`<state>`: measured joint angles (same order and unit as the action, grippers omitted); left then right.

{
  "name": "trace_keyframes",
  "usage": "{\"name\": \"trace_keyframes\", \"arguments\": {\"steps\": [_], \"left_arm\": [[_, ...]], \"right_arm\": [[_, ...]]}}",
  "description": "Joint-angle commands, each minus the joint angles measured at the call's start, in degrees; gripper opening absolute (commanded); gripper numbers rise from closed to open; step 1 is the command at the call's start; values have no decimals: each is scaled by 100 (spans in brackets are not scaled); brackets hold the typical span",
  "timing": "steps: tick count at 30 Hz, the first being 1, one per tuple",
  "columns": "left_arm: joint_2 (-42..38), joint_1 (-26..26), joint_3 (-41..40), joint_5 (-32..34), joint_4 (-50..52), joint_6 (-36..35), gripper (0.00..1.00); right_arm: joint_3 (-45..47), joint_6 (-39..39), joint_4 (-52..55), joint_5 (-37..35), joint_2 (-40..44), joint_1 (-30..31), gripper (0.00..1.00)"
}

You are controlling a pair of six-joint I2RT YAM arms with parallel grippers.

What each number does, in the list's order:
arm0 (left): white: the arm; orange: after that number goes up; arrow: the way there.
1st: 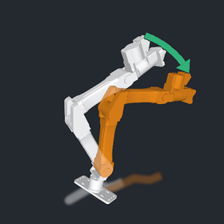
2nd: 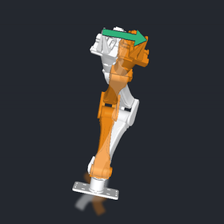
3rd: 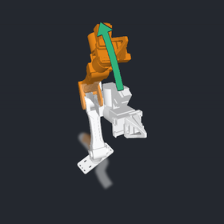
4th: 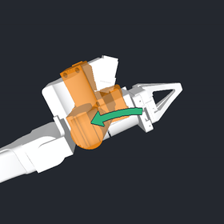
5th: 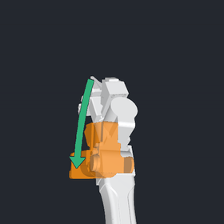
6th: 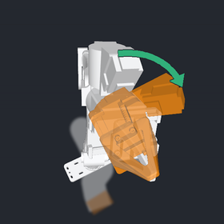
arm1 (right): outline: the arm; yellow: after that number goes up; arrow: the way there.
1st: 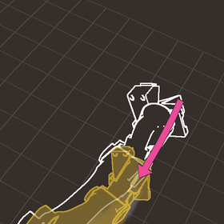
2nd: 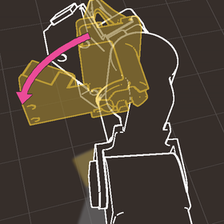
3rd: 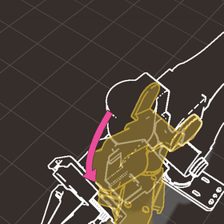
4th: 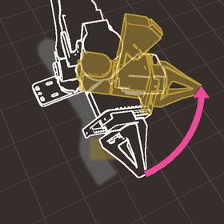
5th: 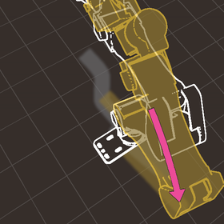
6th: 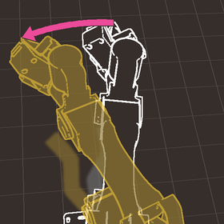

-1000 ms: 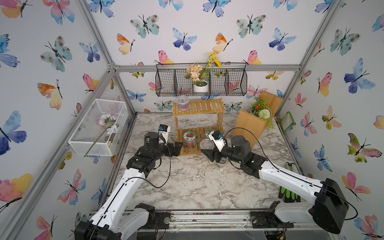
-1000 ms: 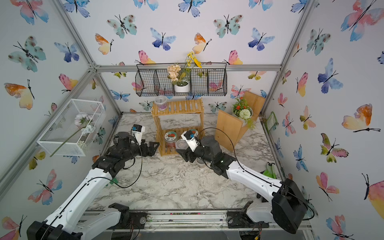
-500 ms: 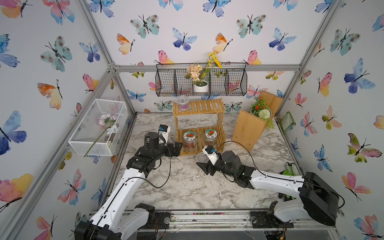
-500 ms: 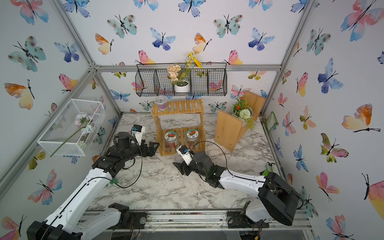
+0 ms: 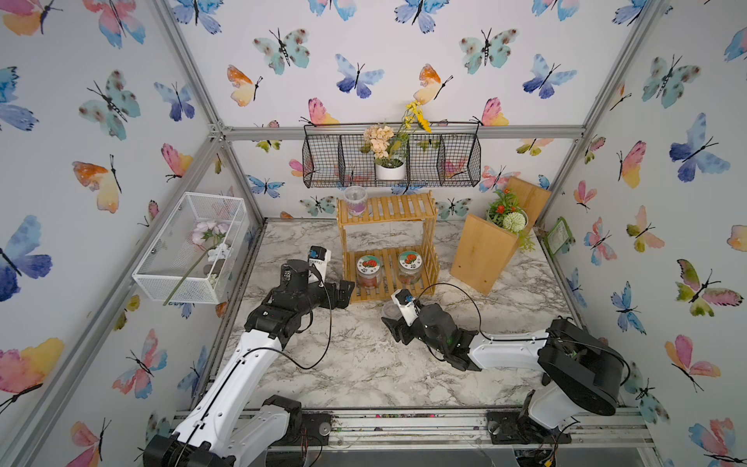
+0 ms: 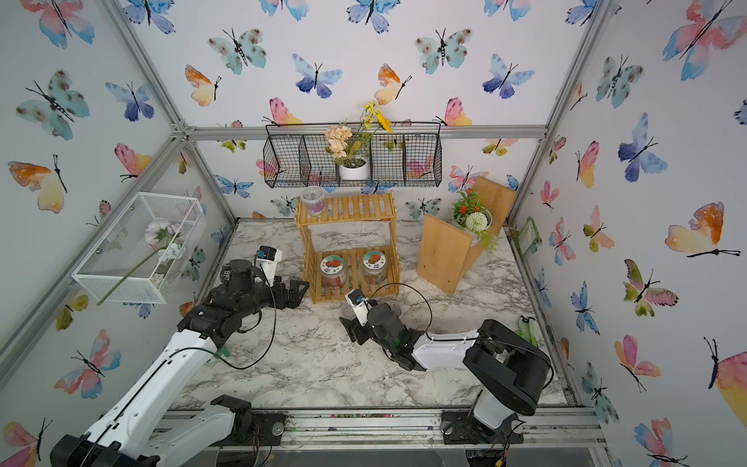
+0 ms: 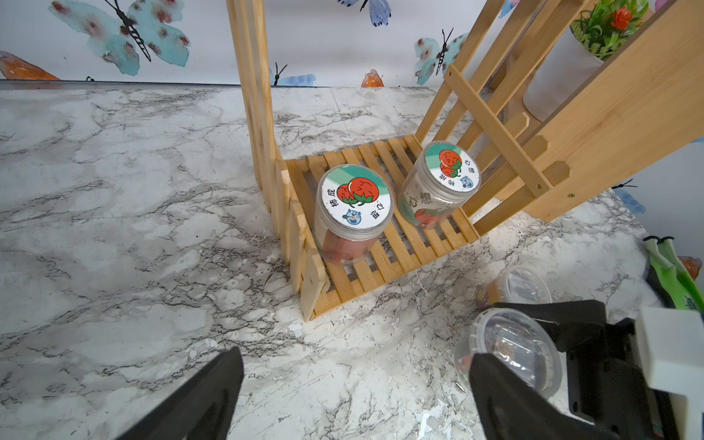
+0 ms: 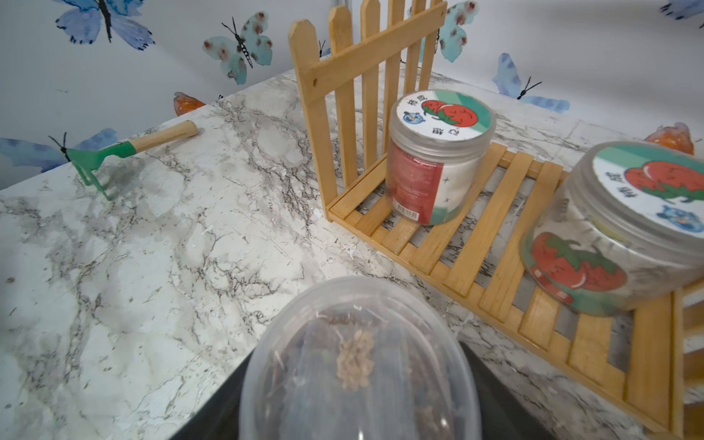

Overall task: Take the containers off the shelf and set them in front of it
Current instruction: Place the container at the center of the board.

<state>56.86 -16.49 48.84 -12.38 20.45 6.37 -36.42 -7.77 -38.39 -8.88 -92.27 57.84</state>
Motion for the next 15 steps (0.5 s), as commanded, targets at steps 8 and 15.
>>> {"name": "trace_keyframes", "arguments": {"steps": [8,15], "left_arm": [[-149,31,-42,-152,89,-77,99],[-134,32,-41,-142,74,-79,99]], "right_arm": [[-86,-305,-495,-614,-531,43,56],[-277,-283,-450,-676,-820,43,57]]}}
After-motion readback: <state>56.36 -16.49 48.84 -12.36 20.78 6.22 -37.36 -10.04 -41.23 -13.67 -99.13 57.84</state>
